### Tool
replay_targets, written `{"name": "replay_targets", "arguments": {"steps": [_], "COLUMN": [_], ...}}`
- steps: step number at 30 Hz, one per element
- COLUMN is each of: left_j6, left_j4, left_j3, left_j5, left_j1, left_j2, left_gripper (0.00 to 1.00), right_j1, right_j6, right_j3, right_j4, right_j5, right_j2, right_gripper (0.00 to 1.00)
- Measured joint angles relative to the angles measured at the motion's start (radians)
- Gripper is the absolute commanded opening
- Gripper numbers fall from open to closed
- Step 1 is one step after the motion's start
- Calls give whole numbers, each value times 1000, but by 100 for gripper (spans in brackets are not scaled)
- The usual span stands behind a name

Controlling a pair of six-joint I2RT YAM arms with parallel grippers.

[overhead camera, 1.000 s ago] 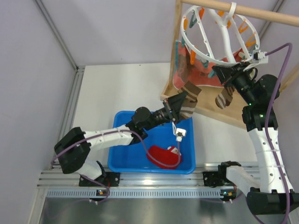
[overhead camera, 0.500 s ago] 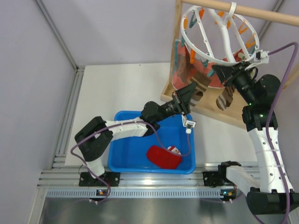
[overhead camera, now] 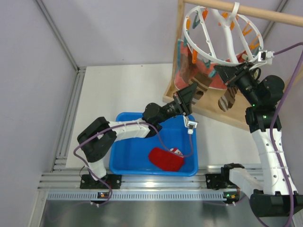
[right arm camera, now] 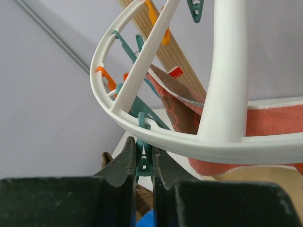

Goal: Clip the socks to the hanger
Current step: Clamp the sock onto the hanger.

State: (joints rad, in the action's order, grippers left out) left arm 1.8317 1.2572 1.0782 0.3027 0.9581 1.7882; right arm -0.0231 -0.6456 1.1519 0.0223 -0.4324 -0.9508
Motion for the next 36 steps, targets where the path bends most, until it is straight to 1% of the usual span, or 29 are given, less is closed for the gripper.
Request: {"name": "replay_targets", "arguments": {"steps": [17,24,36], "left_j6": [-20,-26,-31], "left_j4": [1,-2,0], "left_j3": [-5,13,48], "left_j5": [14,15,19], "left_j1": [-9,-9,-9], "left_j2": [32,64,67], "left_gripper": [0,0,0], "right_j1": [6,6,6], "right_j6": [-98,-99,-88], "right_j3": [0,0,0], "right_j4": [-13,-15,-15], "right_j5": [-26,-31,-33], "right_j2": [-13,-13,-13], "right_gripper": [0,0,0]}}
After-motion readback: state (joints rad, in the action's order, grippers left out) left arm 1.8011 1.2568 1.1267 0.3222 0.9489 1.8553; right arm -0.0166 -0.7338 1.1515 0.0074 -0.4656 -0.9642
